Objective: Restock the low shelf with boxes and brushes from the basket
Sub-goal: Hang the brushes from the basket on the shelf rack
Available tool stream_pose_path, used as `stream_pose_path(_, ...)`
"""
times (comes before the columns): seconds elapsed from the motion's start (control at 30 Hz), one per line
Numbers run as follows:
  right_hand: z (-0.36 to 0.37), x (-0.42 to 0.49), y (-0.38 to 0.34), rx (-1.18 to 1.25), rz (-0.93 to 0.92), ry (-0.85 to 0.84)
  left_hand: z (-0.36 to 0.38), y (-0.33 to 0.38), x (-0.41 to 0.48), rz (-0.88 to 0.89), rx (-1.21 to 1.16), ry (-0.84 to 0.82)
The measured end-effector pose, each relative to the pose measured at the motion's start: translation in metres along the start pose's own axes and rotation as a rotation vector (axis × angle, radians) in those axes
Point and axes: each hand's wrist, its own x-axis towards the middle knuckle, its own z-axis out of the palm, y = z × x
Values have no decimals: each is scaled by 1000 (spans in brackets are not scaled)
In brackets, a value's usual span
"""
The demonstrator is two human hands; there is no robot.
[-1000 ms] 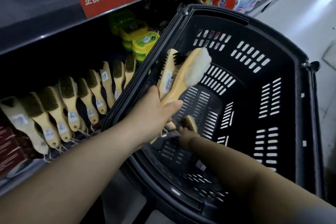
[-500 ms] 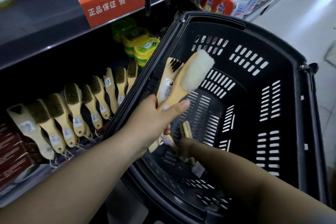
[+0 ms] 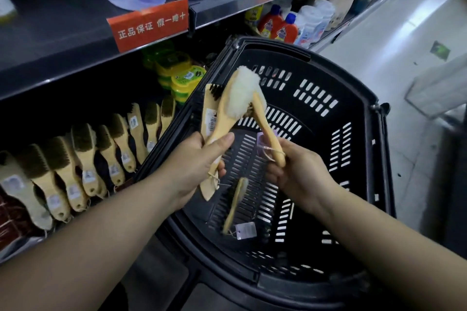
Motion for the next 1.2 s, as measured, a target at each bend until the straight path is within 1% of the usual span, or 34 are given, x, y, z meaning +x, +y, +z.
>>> stream_pose_path(0.07, 8, -2, -1, 34, -31, 72, 5, -1, -2, -7, -50, 16)
stream_pose_path(0.13, 14, -3, 0, 4, -41, 149, 11, -2, -4, 0, -91, 35)
stream_pose_path(0.2, 18, -4, 2, -10, -20, 154, 15, -3, -5, 13, -105, 59)
stream_pose_path(0.3, 20, -7, 4, -57, 25, 43, 17, -2, -5, 31, -115, 93)
stream_pose_path(0.43, 18, -8, 4, -183, 34, -93, 15, 0, -5, 76, -88, 71)
stream_pose_path(0.53, 20, -9, 5, -152, 62, -165, 16, 0, -7, 114, -97, 74)
stream_pose_path(0.6, 21, -8, 7, -95, 33, -210, 15, 0, -7, 134, -102, 93)
stream_pose_path(0.7, 22, -9, 7, -94, -92, -287, 13, 3, -5, 135, -114, 100)
stream_pose_path(0.77, 25, -10, 4, -155, -160, -347, 11, 2, -3, 111, -88, 106)
stream_pose_path(0.83, 28, -12, 3, -288, -201, -375, 9, 2, -1, 71, -73, 105)
stream_pose_path(0.97, 29, -13, 0, -603, -230, -314, 6, 2, -3, 69, -57, 35)
stream_pose_path(1.07, 31, -14, -1, -792, -281, -276, 3, 5, -6, 75, 26, -41)
stream_pose_path(1.13, 30, -13, -2, -852, -333, -241, 1, 5, -4, 69, 78, -55)
stream_pose_path(1.2, 27, -11, -5, -846, -349, -205, 1, 4, -3, 85, 126, -35)
